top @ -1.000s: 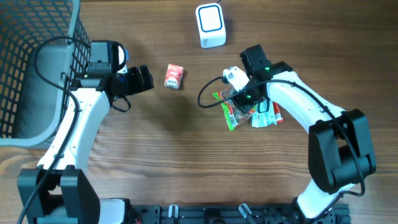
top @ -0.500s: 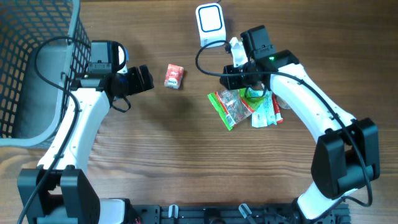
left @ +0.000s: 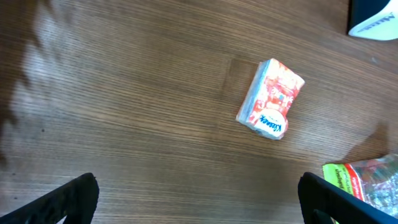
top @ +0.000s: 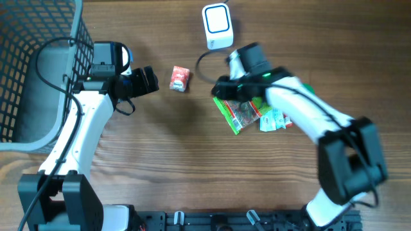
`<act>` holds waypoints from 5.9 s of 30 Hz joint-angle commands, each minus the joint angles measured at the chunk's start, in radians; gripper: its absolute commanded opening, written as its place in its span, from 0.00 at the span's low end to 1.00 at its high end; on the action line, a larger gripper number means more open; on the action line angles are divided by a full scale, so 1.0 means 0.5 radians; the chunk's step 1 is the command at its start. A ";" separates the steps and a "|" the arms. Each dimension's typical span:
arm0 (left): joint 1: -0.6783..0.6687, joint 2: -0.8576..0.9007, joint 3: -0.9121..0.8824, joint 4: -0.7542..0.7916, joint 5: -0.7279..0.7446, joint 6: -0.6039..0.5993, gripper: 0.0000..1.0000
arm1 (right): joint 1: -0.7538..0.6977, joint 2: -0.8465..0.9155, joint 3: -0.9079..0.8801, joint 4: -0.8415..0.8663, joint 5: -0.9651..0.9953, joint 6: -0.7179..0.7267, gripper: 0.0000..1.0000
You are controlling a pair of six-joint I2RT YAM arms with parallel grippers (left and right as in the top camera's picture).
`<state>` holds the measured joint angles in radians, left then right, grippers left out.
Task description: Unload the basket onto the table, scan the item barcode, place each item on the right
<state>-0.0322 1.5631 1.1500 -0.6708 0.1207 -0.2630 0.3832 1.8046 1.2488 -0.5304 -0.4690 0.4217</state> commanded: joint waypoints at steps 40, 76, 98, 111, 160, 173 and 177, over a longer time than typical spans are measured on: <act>-0.345 0.389 0.059 -0.204 0.262 -0.188 0.28 | -0.304 -0.636 0.008 -0.639 0.331 -0.576 1.00; -0.751 0.814 0.211 -0.053 -0.192 -0.478 0.04 | -0.304 -0.636 0.007 -0.639 0.331 -0.576 1.00; -0.560 0.476 -0.083 -0.211 0.069 -0.431 0.16 | -0.304 -0.636 0.007 -0.639 0.331 -0.576 1.00; -0.558 0.476 -0.172 -0.292 -0.277 -0.433 0.12 | -0.304 -0.636 0.008 -0.639 0.331 -0.576 1.00; -0.613 0.213 -0.391 0.111 0.037 -0.494 0.16 | -0.304 -0.636 0.007 -0.639 0.331 -0.577 1.00; -0.778 0.281 -0.400 0.460 0.586 -0.479 0.22 | -0.304 -0.636 0.008 -0.639 0.331 -0.577 1.00; -0.780 0.282 -0.405 0.407 0.360 -0.478 0.43 | -0.304 -0.636 0.007 -0.639 0.331 -0.576 1.00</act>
<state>-0.4217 1.6905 0.9565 -0.4633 0.3767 -0.5091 0.2321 1.4868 1.2507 -0.8520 -0.3126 0.1509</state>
